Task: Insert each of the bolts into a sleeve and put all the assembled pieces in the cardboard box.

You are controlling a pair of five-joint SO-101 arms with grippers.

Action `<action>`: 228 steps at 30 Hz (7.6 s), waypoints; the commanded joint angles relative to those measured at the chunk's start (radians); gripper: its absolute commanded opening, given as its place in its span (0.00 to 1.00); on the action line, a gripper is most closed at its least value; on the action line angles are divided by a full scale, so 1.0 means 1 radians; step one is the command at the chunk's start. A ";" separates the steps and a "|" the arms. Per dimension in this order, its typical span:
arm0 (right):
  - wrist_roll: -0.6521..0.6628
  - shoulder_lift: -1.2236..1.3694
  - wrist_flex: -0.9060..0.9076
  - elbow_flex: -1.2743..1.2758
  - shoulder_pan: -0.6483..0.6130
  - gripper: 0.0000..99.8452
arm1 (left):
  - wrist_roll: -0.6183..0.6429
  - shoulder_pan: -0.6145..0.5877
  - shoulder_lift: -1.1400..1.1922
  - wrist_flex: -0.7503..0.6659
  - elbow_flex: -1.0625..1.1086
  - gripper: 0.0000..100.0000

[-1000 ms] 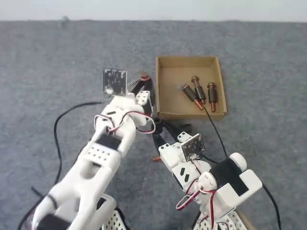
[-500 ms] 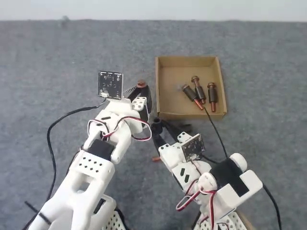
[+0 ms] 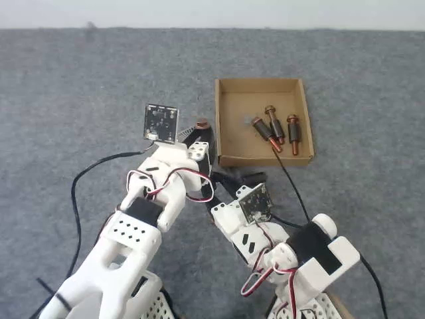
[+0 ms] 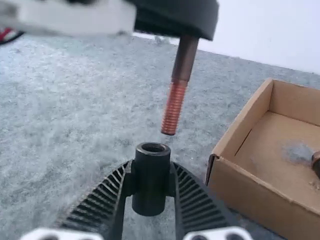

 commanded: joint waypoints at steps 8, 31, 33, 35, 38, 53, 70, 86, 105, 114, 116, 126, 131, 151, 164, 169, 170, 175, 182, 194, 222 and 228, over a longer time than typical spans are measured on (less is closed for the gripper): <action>-0.009 -0.033 0.005 -0.052 -0.002 0.01 | -0.006 -0.008 -0.048 -0.046 0.015 0.01; -0.005 -0.033 0.039 -0.081 0.035 0.01 | 0.035 -0.014 -0.048 -0.043 0.015 0.01; -0.005 -0.033 0.039 -0.083 0.035 0.01 | 0.037 -0.014 -0.048 -0.043 0.015 0.01; -0.005 -0.033 0.041 -0.086 0.035 0.01 | 0.037 -0.014 -0.048 -0.043 0.015 0.01; -0.005 -0.033 0.041 -0.087 0.036 0.01 | 0.038 -0.014 -0.048 -0.043 0.015 0.01; -0.003 -0.035 0.074 -0.129 0.058 0.01 | 0.072 -0.028 -0.048 -0.046 0.012 0.01; -0.002 -0.042 0.114 -0.150 0.077 0.01 | 0.068 -0.037 -0.040 -0.046 0.015 0.01; 0.091 -0.044 0.110 -0.153 0.094 0.01 | 0.068 -0.034 -0.038 -0.078 0.064 0.01; 0.098 -0.035 -0.071 -0.092 0.096 0.01 | 0.066 -0.015 -0.038 -0.132 0.105 0.01; 0.091 -0.039 -0.081 -0.118 0.154 0.01 | 0.063 0.017 -0.038 -0.092 0.168 0.01; 0.091 -0.039 -0.081 -0.117 0.153 0.01 | 0.063 0.023 -0.038 -0.092 0.176 0.01; 0.091 -0.036 -0.081 -0.112 0.153 0.01 | 0.068 0.026 -0.038 -0.098 0.186 0.15; 0.091 -0.036 -0.077 -0.112 0.153 0.01 | 0.071 0.018 -0.048 -0.084 0.196 0.24; 0.091 -0.033 0.013 -0.149 0.160 0.01 | 0.072 0.054 -0.529 0.285 0.200 0.25; 0.091 -0.033 0.021 -0.144 0.188 0.01 | 0.064 -0.078 -0.781 0.338 0.326 0.24; 0.091 -0.033 0.021 -0.144 0.191 0.01 | 0.064 -0.252 -0.789 0.385 0.352 0.24; 0.091 -0.033 0.021 -0.143 0.191 0.01 | 0.064 -0.281 -0.789 0.396 0.357 0.24; 0.095 -0.044 0.012 -0.103 0.196 0.01 | 0.043 -0.414 -0.789 0.427 0.397 0.24; 0.098 -0.045 0.012 -0.101 0.223 0.01 | -0.126 -0.551 -0.790 0.427 0.456 0.01; 0.098 -0.130 0.022 -0.140 0.239 0.01 | -0.193 -0.595 -0.790 0.479 0.460 0.02; 0.098 -0.590 1.471 -0.838 0.375 0.01 | -0.193 -0.595 -0.790 0.453 0.464 0.02; 0.098 -0.306 1.512 -1.033 0.404 0.01 | -0.193 -0.595 -0.790 0.453 0.464 0.02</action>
